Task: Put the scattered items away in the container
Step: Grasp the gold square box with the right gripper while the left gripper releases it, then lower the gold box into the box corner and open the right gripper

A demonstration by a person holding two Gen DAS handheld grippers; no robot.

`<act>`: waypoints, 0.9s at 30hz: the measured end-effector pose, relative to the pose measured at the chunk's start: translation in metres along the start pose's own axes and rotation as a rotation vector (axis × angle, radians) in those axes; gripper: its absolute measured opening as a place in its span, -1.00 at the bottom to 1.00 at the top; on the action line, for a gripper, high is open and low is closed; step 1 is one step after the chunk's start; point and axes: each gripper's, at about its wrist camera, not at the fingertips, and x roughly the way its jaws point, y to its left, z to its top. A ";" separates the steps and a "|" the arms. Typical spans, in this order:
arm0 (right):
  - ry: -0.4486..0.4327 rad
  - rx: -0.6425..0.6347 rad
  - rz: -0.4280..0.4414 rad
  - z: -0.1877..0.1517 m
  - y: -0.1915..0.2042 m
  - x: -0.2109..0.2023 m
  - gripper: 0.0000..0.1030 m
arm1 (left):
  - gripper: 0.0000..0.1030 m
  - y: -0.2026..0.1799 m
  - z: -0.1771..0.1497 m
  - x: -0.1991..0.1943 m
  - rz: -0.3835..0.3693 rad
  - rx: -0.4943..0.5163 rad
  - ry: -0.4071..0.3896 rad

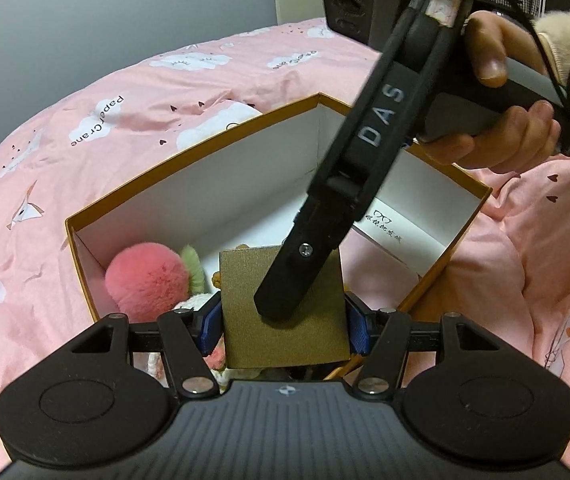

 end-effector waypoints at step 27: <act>0.150 -0.936 -0.850 0.005 0.019 -0.007 -0.05 | 0.53 0.023 0.021 0.002 0.064 -0.120 0.118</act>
